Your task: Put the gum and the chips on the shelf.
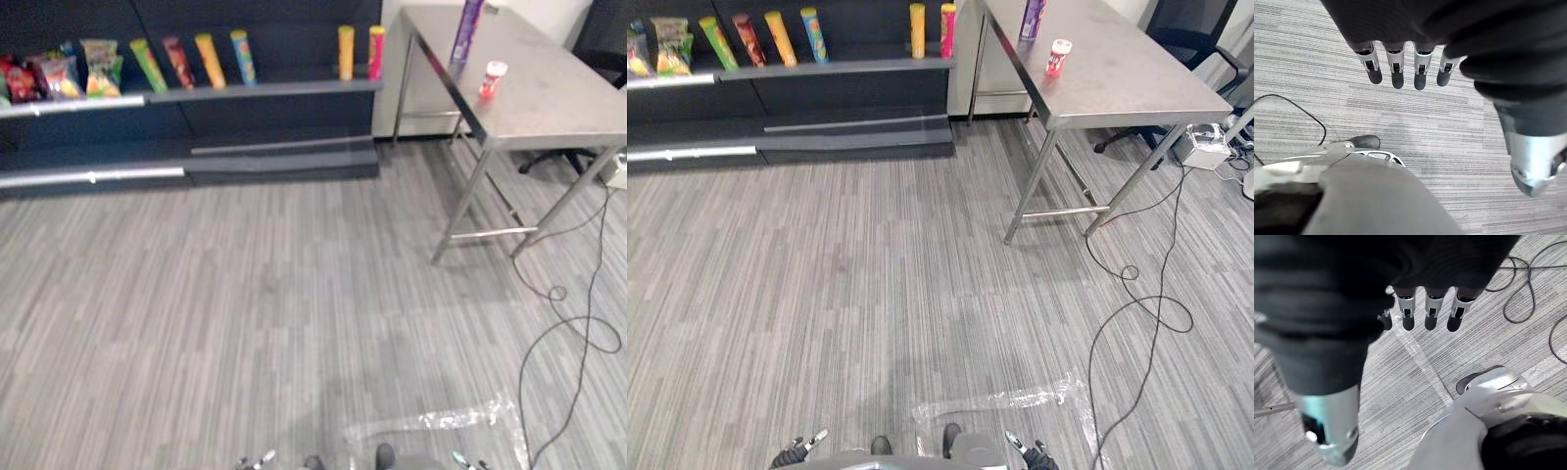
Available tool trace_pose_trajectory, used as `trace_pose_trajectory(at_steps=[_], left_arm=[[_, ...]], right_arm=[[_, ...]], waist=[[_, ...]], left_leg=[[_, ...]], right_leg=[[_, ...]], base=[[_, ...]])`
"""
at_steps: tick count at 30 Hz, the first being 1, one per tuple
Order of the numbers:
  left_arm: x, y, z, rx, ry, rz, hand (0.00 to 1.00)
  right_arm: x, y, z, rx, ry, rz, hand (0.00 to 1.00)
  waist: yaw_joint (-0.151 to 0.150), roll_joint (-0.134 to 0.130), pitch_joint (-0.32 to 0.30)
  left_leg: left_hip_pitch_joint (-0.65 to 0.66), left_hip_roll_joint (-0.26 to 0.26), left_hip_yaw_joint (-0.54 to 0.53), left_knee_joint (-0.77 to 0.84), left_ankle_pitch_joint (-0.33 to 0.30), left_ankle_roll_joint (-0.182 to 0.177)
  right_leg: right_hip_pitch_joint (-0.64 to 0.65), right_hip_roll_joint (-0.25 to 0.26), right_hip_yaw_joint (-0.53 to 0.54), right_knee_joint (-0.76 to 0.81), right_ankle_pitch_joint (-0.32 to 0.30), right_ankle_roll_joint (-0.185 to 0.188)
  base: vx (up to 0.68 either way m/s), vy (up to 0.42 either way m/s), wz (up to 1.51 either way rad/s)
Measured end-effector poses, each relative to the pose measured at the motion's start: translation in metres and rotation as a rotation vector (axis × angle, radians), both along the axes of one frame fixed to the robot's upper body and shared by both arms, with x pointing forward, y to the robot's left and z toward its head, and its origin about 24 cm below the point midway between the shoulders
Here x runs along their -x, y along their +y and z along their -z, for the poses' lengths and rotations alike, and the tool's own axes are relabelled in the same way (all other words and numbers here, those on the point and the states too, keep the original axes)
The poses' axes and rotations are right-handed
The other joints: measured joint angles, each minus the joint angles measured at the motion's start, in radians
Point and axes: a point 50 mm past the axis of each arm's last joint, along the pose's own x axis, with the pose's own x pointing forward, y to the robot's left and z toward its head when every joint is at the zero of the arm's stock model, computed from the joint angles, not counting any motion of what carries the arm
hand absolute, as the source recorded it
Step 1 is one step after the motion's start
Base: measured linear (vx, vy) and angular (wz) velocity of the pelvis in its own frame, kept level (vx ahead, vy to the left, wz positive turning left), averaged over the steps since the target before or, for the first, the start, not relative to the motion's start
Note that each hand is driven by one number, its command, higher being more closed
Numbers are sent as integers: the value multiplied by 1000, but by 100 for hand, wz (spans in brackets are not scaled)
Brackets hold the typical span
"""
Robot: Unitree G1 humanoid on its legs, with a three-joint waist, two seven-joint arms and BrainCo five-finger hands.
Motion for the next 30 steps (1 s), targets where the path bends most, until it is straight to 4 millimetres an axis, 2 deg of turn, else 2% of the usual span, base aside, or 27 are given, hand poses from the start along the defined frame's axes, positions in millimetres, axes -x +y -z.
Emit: trace_pose_trajectory(at_steps=[1,2,4,6,8,10,12,14,15,16,17,18,19,20,21,23,25,26,27,29,30], left_arm=[[0,1,0,1,-4,-15,0],[1,1,0,11,-14,-56,0],[-2,0,-1,18,-31,-69,0],[-1,-5,0,38,-34,-84,0],[-1,-6,0,42,-38,-96,0],[-5,-9,0,56,-50,-91,0],[-6,-9,0,65,-62,-115,0],[-7,-11,0,66,-61,-118,0],[-7,-12,0,67,-60,-117,0],[-6,-16,1,75,-55,-107,0],[-6,-17,1,76,-54,-94,0],[-4,-15,1,75,-49,-92,0],[-4,-10,0,63,-52,-86,0],[-6,-5,-1,50,-56,-81,0],[-8,-4,-2,49,-59,-77,0],[-8,-3,-2,44,-58,-71,0],[-7,-3,-2,44,-55,-71,0],[-7,-3,-2,44,-55,-71,0],[-7,-3,-2,44,-57,-66,0],[-8,-3,-2,42,-58,-54,0],[-7,-2,-2,37,-48,-36,0]], right_arm=[[0,1,0,-6,-2,10,0],[2,1,1,-7,3,13,0],[3,0,0,-5,4,16,0],[4,-7,-1,12,3,21,0],[4,-8,-1,15,3,19,0],[1,-8,-1,17,-3,17,0],[-6,-8,-2,16,-19,9,0],[-12,-10,-4,24,-32,-2,0],[-13,-12,-4,31,-35,-11,0],[-16,-17,-6,43,-41,-24,0],[-18,-16,-6,43,-43,-31,0],[-19,-17,-6,45,-47,-33,0],[-22,-12,-6,31,-54,-34,0],[-23,-5,-5,14,-61,-26,0],[-23,-5,-5,12,-63,-14,0],[-21,-5,-4,8,-55,-3,0],[-21,-5,-4,4,-56,4,0],[-21,-5,-5,2,-64,0,0],[-23,-5,-5,0,-73,-5,0],[-23,-5,-5,-2,-77,-7,0],[-24,-5,-6,0,-82,-12,0]], waist=[[0,-7,3],[1,-10,11],[3,-7,21],[4,18,47],[0,30,50],[2,32,55],[4,30,68],[3,51,79],[3,62,84],[6,83,86],[6,80,84],[10,77,76],[17,44,61],[18,25,47],[15,22,44],[13,16,36],[24,14,23],[28,13,18],[23,13,17],[10,16,19],[4,16,24]], left_leg=[[-18,3,2,48,-12,-11],[-71,16,6,179,-33,-20],[-154,48,6,378,-37,-17],[-261,128,-8,667,-24,4],[-299,135,-38,721,-56,7],[-349,127,-58,658,-79,7],[-374,105,-75,503,-67,2],[-382,84,-129,203,35,-22],[-379,86,-146,137,58,-28],[-389,102,-171,81,88,-39],[-394,91,-164,131,162,-20],[-396,76,-163,157,170,-10],[-413,45,-136,207,130,41],[-430,22,-106,236,92,66],[-431,10,-100,244,83,75],[-390,-16,-55,247,61,126],[-338,-30,-25,231,28,152],[-295,-38,-5,212,16,160],[-245,-48,1,191,1,169],[-171,-58,-7,156,-38,178],[-94,-65,-9,132,-63,179]], right_leg=[[-6,-7,0,16,-11,-2],[-3,-16,-4,33,-28,-9],[16,-19,-7,34,-45,-19],[59,10,-6,55,-69,-45],[73,11,-1,77,-95,-52],[73,4,12,80,-105,-51],[74,-16,32,79,-116,-43],[87,-30,57,63,-136,-12],[98,-29,65,54,-141,-4],[120,-24,86,33,-152,14],[139,-42,117,7,-165,22],[150,-60,134,-11,-168,23],[161,-98,164,-47,-172,10],[146,-128,188,-43,-133,28],[141,-140,197,-36,-110,48],[133,-169,241,6,-44,67],[89,-174,280,124,10,88],[34,-169,302,259,55,105],[-11,-168,292,388,137,151],[-67,-167,263,557,212,191],[-140,-165,209,743,141,161]], base=[[-37,-108,20],[-33,-115,14],[-12,-111,9],[18,-52,-7],[84,31,-9],[136,73,-13],[196,149,-22],[269,219,-26],[348,313,-42],[394,378,-52],[419,392,-59],[449,386,-68],[485,316,-60],[484,286,-44],[478,266,-17],[512,306,-25],[444,238,-44],[386,198,-32],[360,188,-22],[326,151,-7],[374,104,-9]])
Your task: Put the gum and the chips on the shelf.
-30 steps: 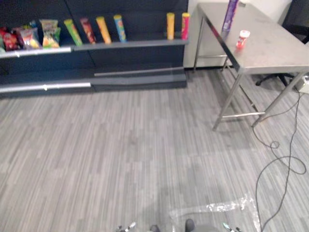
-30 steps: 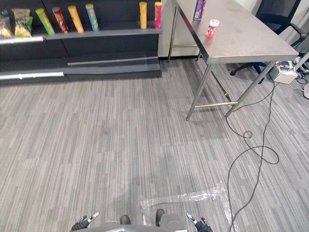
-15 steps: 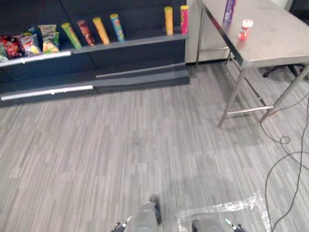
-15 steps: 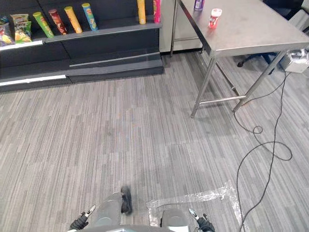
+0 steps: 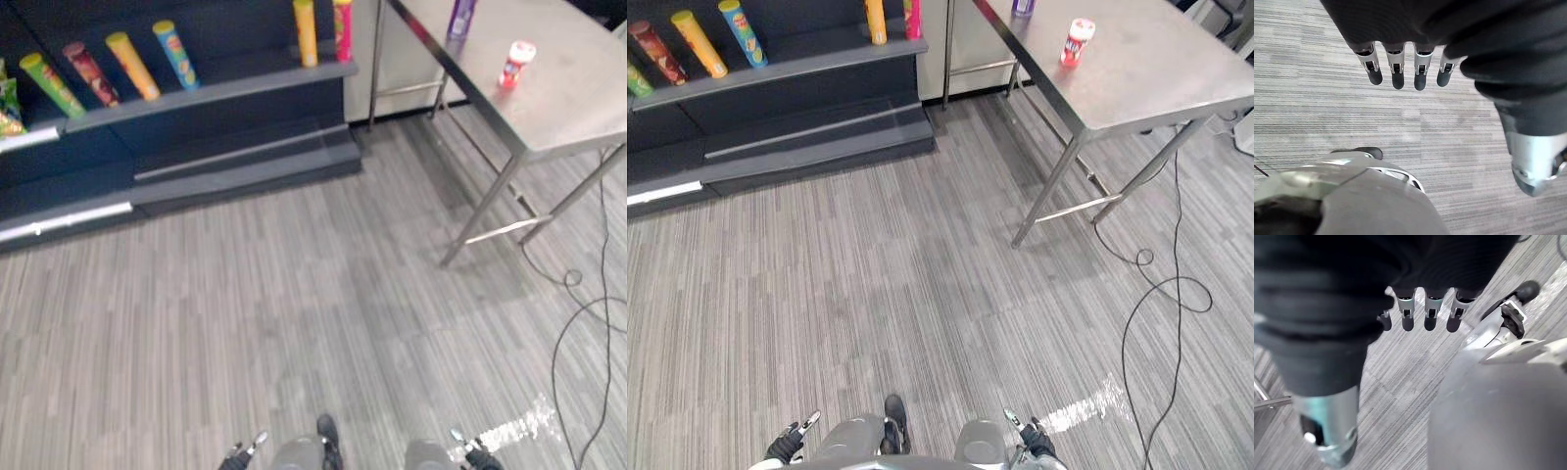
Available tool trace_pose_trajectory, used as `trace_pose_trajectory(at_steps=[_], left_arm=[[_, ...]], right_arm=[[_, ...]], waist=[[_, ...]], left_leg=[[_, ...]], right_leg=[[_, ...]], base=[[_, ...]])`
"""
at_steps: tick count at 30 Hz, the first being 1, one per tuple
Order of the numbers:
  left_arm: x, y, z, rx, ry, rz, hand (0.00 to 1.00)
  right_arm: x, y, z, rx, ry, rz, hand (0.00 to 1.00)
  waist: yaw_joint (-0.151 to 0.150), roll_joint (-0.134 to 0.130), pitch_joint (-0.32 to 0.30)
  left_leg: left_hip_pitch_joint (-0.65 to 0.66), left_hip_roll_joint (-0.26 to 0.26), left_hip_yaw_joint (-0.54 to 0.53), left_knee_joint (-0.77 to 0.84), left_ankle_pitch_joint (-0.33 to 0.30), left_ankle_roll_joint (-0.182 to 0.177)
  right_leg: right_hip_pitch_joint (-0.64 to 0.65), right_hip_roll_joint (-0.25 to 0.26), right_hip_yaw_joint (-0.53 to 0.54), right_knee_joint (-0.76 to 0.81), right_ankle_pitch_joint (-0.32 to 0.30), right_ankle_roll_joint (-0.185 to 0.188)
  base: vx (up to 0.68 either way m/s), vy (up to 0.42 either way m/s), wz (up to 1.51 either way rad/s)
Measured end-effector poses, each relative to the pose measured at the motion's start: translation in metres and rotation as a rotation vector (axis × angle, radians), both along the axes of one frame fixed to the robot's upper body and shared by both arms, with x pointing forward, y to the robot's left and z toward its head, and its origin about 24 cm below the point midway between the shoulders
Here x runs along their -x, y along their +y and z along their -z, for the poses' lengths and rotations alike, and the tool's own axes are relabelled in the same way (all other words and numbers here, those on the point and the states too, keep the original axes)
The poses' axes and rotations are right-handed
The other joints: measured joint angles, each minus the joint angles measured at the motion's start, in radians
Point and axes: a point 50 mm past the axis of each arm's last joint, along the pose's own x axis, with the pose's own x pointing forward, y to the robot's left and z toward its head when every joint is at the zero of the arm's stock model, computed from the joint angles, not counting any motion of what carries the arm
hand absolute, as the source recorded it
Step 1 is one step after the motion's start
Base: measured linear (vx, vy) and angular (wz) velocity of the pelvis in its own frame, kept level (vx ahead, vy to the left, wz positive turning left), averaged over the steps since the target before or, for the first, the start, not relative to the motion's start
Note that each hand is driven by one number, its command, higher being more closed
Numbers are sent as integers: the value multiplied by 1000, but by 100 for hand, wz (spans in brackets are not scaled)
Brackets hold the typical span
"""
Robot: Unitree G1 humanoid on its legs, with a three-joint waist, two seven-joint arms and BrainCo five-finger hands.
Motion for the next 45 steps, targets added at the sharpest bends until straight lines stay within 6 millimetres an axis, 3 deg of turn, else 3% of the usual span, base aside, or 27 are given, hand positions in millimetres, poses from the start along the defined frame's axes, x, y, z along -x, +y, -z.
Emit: trace_pose_trajectory(at_steps=[3,5,7,9,10,11,12,15,17,18,19,20,22,23,24,26,28,29,31,32,34,35,38,40,43,44,45], left_arm=[[0,-6,1,9,7,45,0],[-9,-7,0,3,-12,69,0],[-13,-9,-1,5,-21,81,0],[-14,-9,-1,8,-24,81,0],[-12,-9,-1,10,-20,82,0],[-14,-14,0,23,-23,83,0],[-14,-19,1,37,-26,80,0],[-18,-25,1,53,-39,86,0],[-19,-25,1,57,-44,86,0],[-21,-24,0,56,-53,78,0],[-22,-24,0,58,-59,66,0],[-26,-24,-1,64,-73,38,0],[-29,-25,-2,79,-90,7,0],[-34,-30,-3,91,-117,1,0],[-38,-33,-5,97,-145,0,0],[-45,-34,-7,105,-175,-6,0],[-47,-34,-9,109,-189,-5,0],[-47,-35,-9,108,-190,-3,0],[-46,-36,-8,110,-185,0,0],[-44,-36,-8,110,-180,-3,0],[-45,-35,-8,105,-184,1,0],[-46,-29,-9,92,-184,-1,0],[-43,-27,-8,83,-170,-13,0],[-39,-26,-6,79,-151,-15,0],[-31,-22,-4,70,-118,-8,0],[-30,-23,-3,71,-107,16,0],[-30,-25,-3,72,-102,31,0]], right_arm=[[2,-5,-2,23,-2,-35,0],[-2,-3,-3,25,-12,-59,0],[-4,-3,-3,25,-17,-61,0],[-1,-3,-2,27,-9,-61,0],[1,-3,-2,28,-7,-67,0],[-1,-7,-4,39,-15,-71,0],[-4,-11,-5,51,-21,-76,0],[-7,-14,-6,59,-27,-78,0],[-6,-13,-6,57,-22,-77,0],[-5,-14,-6,57,-19,-77,0],[-4,-14,-5,58,-16,-76,0],[-2,-14,-5,57,-5,-78,0],[2,-15,-4,58,3,-73,0],[5,-16,-4,57,8,-62,0],[5,-16,-4,55,8,-52,0],[6,-17,-4,56,7,-39,0],[9,-17,-3,55,13,-13,0],[13,-18,-3,58,23,6,0],[17,-18,-2,62,35,8,0],[19,-18,-2,64,42,10,0],[21,-16,-1,57,48,2,0],[19,-10,0,43,47,-1,0],[19,-6,2,30,52,-1,0],[17,-4,2,25,45,-1,0],[10,-3,0,22,19,-10,0],[11,-2,0,20,21,-10,0],[12,-2,1,18,23,-6,0]], waist=[[-8,29,8],[-31,34,9],[-36,43,11],[-30,39,11],[-33,34,11],[-34,61,17],[-30,82,20],[-36,99,16],[-42,99,15],[-44,99,15],[-45,98,16],[-41,87,24],[-33,87,24],[-28,87,25],[-24,86,25],[-23,88,26],[-22,81,29],[-22,81,29],[-23,99,28],[-16,108,23],[-5,89,8],[-4,63,-4],[-2,27,-29],[0,23,-44],[-2,16,-60],[-15,19,-57],[-16,28,-50]], left_leg=[[141,8,-3,-70,-14,-5],[195,26,-27,-105,-24,-22],[209,50,-48,-113,-38,-45],[236,63,-63,-124,-61,-86],[261,68,-80,-126,-80,-115],[287,92,-82,-134,-86,-128],[292,109,-82,-134,-80,-136],[284,144,-98,-68,-17,-185],[218,177,-141,112,6,-216],[147,195,-177,286,42,-265],[111,204,-197,373,79,-293],[33,223,-208,586,117,-318],[-23,243,-161,727,74,-300],[-64,251,-112,771,31,-253],[-114,251,-74,760,-2,-221],[-191,245,-42,651,-25,-205],[-221,206,-51,413,-17,-198],[-215,178,-76,209,22,-193],[-214,171,-143,-11,74,-213],[-219,166,-149,22,141,-217],[-233,134,-137,99,124,-177],[-248,103,-123,132,94,-137],[-214,44,-77,124,62,-100],[-175,28,-59,106,53,-81],[-73,22,4,72,30,-57],[-11,23,9,46,16,-40],[21,25,9,32,12,-34]], right_leg=[[-75,3,-173,47,-145,-91],[-152,29,-269,-162,-176,-126],[-181,56,-282,-427,-142,-107],[-174,67,-262,-690,-38,-106],[-158,67,-248,-760,87,-104],[-149,98,-248,-737,129,-139],[-150,110,-255,-717,100,-145],[-148,124,-285,-630,0,-170],[-105,135,-303,-627,-46,-180],[-72,139,-312,-629,-69,-186],[-51,141,-316,-630,-83,-191],[6,142,-320,-633,-114,-208],[73,142,-314,-646,-133,-222],[125,140,-307,-667,-146,-218],[154,135,-297,-682,-158,-213],[182,126,-283,-698,-169,-198],[198,103,-259,-697,-187,-177],[211,88,-239,-697,-207,-152],[230,86,-205,-700,-234,-120],[258,79,-172,-715,-255,-102],[296,65,-111,-766,-256,-111],[300,43,-79,-769,-249,-111],[292,-18,-28,-747,-201,-78],[287,-30,4,-716,-165,-61],[147,-13,83,-381,-71,-10],[75,-1,70,-209,33,30],[52,1,47,-133,31,23]], base=[[321,32,-1],[270,-72,38],[330,-174,47],[397,-240,35],[460,-284,24],[455,-276,18],[447,-256,9],[405,-253,11],[354,-250,22],[283,-193,21],[333,-162,16],[340,-118,6],[302,-65,-6],[247,10,-15],[230,35,-17],[254,125,-30],[296,216,-40],[248,229,-37],[370,343,-52],[426,379,-56],[537,348,-43],[577,312,-20],[440,233,-5],[388,150,-39],[333,116,-55],[293,110,-25],[310,78,-13]])
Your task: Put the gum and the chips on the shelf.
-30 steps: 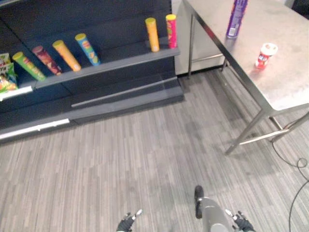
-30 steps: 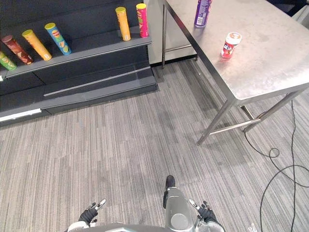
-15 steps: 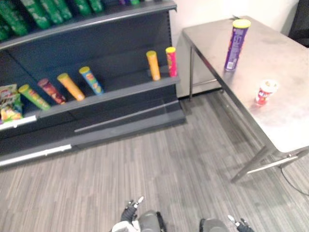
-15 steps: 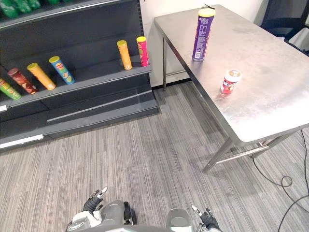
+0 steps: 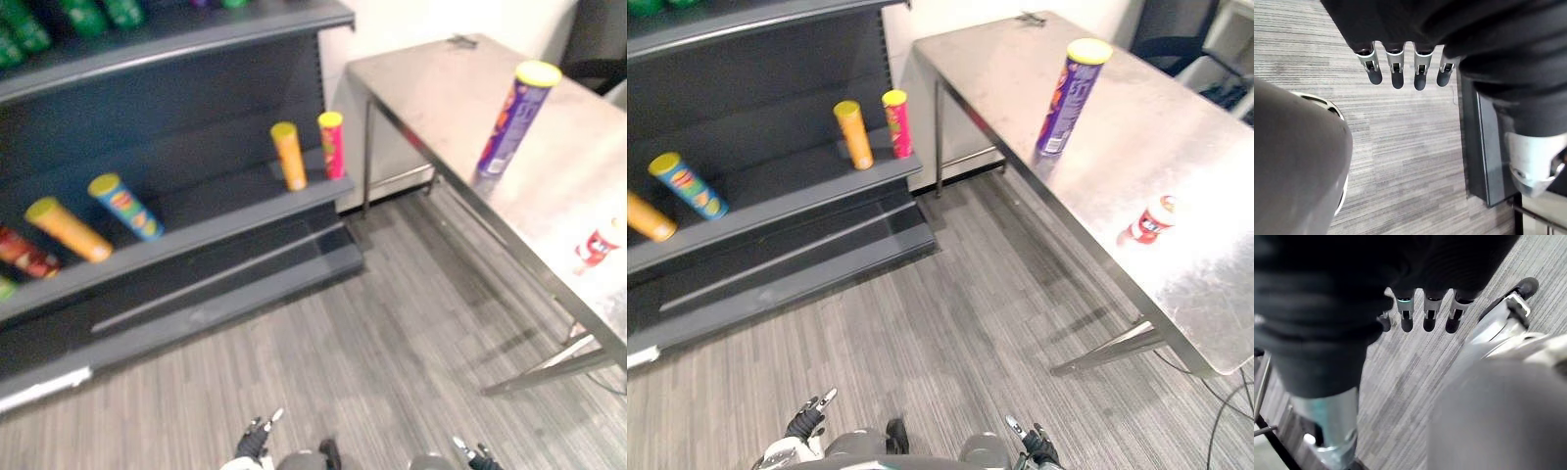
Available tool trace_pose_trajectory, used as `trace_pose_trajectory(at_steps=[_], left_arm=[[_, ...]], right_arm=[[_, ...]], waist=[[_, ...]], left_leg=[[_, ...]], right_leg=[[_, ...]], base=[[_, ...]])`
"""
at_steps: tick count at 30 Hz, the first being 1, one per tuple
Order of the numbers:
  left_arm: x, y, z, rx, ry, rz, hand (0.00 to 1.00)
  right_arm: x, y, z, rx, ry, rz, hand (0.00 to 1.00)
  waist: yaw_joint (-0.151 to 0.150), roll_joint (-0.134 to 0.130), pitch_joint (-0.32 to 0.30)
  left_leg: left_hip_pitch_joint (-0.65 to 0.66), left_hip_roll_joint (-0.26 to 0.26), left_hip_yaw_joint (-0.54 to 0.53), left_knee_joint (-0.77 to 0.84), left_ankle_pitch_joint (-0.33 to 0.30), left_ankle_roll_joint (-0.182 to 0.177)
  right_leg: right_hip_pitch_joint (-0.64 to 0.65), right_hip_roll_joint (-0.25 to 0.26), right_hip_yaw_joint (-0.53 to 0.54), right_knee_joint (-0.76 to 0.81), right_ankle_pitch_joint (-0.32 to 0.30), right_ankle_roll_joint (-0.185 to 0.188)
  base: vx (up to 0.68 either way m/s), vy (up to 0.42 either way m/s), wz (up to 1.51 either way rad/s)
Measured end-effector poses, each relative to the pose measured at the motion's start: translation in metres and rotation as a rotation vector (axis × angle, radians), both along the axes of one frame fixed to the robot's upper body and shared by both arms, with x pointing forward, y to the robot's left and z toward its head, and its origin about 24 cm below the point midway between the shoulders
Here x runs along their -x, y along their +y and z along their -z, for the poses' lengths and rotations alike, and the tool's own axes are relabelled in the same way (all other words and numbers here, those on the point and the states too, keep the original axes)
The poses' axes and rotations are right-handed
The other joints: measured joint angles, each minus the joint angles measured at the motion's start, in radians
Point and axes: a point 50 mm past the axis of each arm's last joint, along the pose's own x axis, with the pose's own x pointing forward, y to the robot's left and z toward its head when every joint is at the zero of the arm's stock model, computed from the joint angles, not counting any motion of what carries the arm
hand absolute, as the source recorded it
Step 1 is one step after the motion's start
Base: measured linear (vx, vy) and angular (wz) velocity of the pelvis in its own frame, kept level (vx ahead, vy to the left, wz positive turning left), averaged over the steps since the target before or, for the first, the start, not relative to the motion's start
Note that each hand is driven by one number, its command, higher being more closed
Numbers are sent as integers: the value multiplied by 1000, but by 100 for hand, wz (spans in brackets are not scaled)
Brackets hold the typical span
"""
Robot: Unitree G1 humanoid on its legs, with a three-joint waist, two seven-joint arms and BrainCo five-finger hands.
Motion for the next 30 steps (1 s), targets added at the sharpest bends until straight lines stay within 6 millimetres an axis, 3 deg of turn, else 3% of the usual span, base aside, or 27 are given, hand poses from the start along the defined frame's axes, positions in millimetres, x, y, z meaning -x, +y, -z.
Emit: trace_pose_trajectory(at_steps=[2,3,5,7,8,9,11,14,18,22,23,24,25,26,28,29,30], left_arm=[[2,0,1,-1,15,12,0],[5,0,2,-1,26,12,0],[10,-1,3,2,37,7,0],[10,1,3,3,34,-7,0],[8,4,2,-4,28,-21,0],[9,-3,3,16,32,-19,0],[8,-12,4,37,32,-9,0],[3,-21,5,56,24,39,0],[1,-19,3,53,16,43,0],[-4,-19,2,49,2,35,0],[-4,-20,2,57,-1,13,0],[-6,-18,2,56,-8,-6,0],[-5,-19,2,62,-5,-28,0],[-1,-19,3,60,0,-42,0],[-2,-14,2,62,-12,-91,0],[-4,-12,1,63,-24,-105,0],[-4,-10,0,57,-28,-104,0]], right_arm=[[-2,-1,-1,4,-5,-5,0],[-5,-3,-2,18,-13,-37,0],[-15,-3,-5,25,-47,-57,0],[-18,-2,-6,27,-59,-63,0],[-20,0,-6,25,-60,-82,0],[-29,-6,-9,43,-79,-97,0],[-39,-8,-13,55,-109,-120,0],[-30,-10,-10,52,-73,-112,0],[-26,-9,-9,51,-60,-123,0],[-27,-12,-9,62,-58,-127,0],[-27,-15,-10,70,-56,-126,0],[-26,-17,-10,76,-52,-126,0],[-22,-19,-10,82,-41,-123,0],[-15,-19,-8,83,-25,-116,0],[-13,-21,-8,84,-21,-97,0],[-8,-26,-8,87,-13,-65,0],[0,-27,-6,83,5,-38,0]], waist=[[-4,5,8],[-10,15,14],[-13,16,14],[-10,6,13],[-8,-12,10],[2,26,9],[-9,53,26],[-15,56,35],[-14,40,31],[-12,45,31],[-14,63,34],[-15,73,37],[-14,81,38],[-9,67,39],[-13,71,38],[-11,61,44],[-9,53,49]], left_leg=[[107,9,5,-61,-2,4],[182,29,26,-101,-2,3],[219,48,56,-114,-2,3],[240,45,85,-128,-1,-13],[256,27,96,-141,-10,-48],[252,56,125,-145,-17,-61],[257,67,162,-145,-15,-72],[294,87,163,-131,8,-113],[268,110,194,-40,11,-118],[166,183,262,261,15,-126],[116,260,278,447,50,-176],[104,289,272,515,77,-176],[95,317,268,591,130,-154],[69,342,251,681,233,-155],[0,330,180,767,109,-148],[-36,312,155,763,18,-142],[-69,292,125,716,-31,-145]], right_leg=[[-51,-7,-120,134,-82,-62],[-77,-23,-265,132,-157,-116],[-101,-40,-427,2,-183,-134],[-109,-38,-578,-249,-107,-145],[-89,-30,-652,-368,-57,-232],[-81,11,-669,-432,-64,-249],[-66,44,-699,-486,-72,-267],[8,94,-693,-563,-77,-274],[31,116,-670,-628,-72,-267],[19,135,-602,-630,-89,-263],[31,166,-559,-627,-100,-275],[38,183,-550,-623,-105,-284],[53,203,-513,-609,-115,-299],[73,220,-450,-604,-127,-308],[92,228,-378,-606,-135,-320],[116,225,-328,-619,-134,-318],[144,217,-288,-632,-132,-315]], base=[[316,41,-15],[289,17,-23],[268,-31,-24],[266,-102,-27],[339,-136,-75],[329,-136,-93],[249,-123,-74],[159,-87,-28],[51,-29,-20],[52,-31,-59],[145,-29,-89],[186,6,-110],[229,14,-114],[289,60,-141],[241,78,-123],[193,68,-107],[184,70,-103]])
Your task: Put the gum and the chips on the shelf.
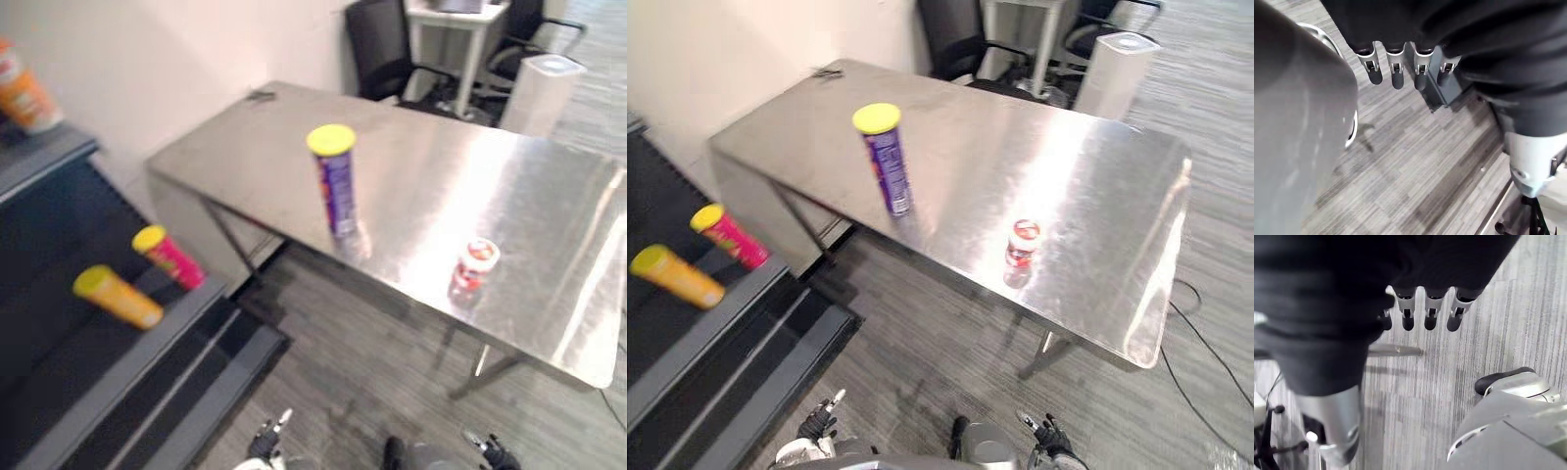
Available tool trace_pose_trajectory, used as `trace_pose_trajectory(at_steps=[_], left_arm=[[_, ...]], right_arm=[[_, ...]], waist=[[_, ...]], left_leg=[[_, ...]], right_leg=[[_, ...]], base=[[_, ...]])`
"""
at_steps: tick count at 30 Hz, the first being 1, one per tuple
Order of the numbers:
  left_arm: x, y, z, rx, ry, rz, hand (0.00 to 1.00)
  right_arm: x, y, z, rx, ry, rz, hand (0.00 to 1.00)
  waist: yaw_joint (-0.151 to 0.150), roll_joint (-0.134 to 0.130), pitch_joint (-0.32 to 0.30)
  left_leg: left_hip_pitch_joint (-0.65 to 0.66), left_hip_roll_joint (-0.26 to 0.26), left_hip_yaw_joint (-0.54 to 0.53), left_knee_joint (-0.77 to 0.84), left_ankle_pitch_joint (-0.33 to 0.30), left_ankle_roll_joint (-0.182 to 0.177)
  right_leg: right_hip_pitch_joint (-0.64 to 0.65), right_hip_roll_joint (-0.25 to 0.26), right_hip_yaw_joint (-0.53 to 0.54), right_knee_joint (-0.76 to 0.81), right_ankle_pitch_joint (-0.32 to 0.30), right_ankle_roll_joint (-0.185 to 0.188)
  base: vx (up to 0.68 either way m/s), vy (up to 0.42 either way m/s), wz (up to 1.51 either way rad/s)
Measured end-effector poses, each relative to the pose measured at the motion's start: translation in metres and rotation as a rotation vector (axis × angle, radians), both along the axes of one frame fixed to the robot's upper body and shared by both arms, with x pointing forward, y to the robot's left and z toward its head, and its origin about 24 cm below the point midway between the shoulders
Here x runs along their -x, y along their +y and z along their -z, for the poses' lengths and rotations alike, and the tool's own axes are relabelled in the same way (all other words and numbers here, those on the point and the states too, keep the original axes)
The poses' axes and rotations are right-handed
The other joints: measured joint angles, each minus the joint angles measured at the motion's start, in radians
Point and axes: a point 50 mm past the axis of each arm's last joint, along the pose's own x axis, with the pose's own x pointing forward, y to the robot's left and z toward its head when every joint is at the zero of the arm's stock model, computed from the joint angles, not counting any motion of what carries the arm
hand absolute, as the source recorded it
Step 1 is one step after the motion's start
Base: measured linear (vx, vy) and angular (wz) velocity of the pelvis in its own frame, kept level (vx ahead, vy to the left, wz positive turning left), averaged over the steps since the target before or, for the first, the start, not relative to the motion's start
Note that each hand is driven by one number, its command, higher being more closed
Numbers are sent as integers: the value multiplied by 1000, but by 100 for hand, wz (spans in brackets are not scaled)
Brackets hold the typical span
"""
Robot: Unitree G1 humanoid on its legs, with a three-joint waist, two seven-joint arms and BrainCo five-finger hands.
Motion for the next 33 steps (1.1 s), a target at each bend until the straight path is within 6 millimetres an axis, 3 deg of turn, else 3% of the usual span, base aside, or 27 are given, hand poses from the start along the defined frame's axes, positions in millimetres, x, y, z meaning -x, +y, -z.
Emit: trace_pose_trajectory(at_steps=[1,4,6,8,9,10,13,14,17,20,24,28,33], left_arm=[[0,1,0,-2,-5,-1,0],[-2,1,-1,-6,-16,0,0],[-1,2,-1,-8,-14,1,0],[1,1,-1,-4,-10,0,0],[3,1,0,-3,-6,-1,0],[6,3,0,-7,0,-7,0],[12,16,1,-40,28,-1,0],[14,18,1,-47,35,7,0],[19,16,3,-48,61,32,0],[19,11,4,-43,74,72,0],[18,6,5,-34,77,108,0],[19,0,6,-25,81,139,0],[18,-1,6,-23,74,137,0]], right_arm=[[4,-1,1,-1,11,17,0],[11,-6,1,-1,20,77,0],[14,-8,1,2,24,92,0],[22,-11,1,8,35,117,0],[25,-12,1,10,43,119,0],[27,-12,2,8,48,125,0],[32,7,7,-48,58,144,0],[28,10,8,-55,51,141,0],[18,10,6,-54,29,140,0],[23,10,8,-56,51,146,0],[40,11,11,-65,96,201,0],[43,5,10,-47,96,264,0],[42,-19,4,2,66,408,0]], waist=[[0,-2,1],[0,-5,2],[-3,-6,1],[-6,-2,-1],[-4,4,-4],[-3,4,-14],[-4,-59,-51],[-3,-66,-58],[-5,-46,-79],[-4,-25,-95],[-6,-12,-110],[-3,-10,-120],[-1,-10,-121]], left_leg=[[-16,-9,-23,-39,-18,-2],[-53,-75,-185,-352,-38,-12],[-45,-121,-325,-542,-28,-21],[-29,-150,-434,-712,8,-21],[-21,-146,-438,-739,17,-27],[-2,-151,-401,-742,96,-37],[54,-210,-280,-780,75,-4],[71,-220,-231,-787,60,10],[111,-225,-122,-815,47,28],[130,-245,-106,-817,49,34],[155,-246,-137,-820,49,34],[165,-241,-155,-842,49,33],[168,-233,-152,-882,49,33]], right_leg=[[13,-4,19,-3,1,5],[26,-17,129,-5,-23,33],[27,-26,195,1,-41,46],[24,-37,264,14,-68,92],[19,-35,279,26,-78,108],[20,-50,312,42,-96,132],[25,-131,329,-5,-64,183],[22,-151,336,-26,-41,200],[3,-161,331,-75,37,216],[-4,-179,323,-113,74,232],[38,-188,240,-146,95,248],[49,-182,205,-159,96,248],[43,-172,188,-191,113,245]], base=[[165,98,-95],[143,233,-106],[122,239,-93],[187,368,-83],[194,366,-83],[209,374,-88],[203,328,-96],[184,271,-112],[167,227,-108],[152,111,-74],[96,-11,-10],[37,-47,12],[-69,-35,-5]])
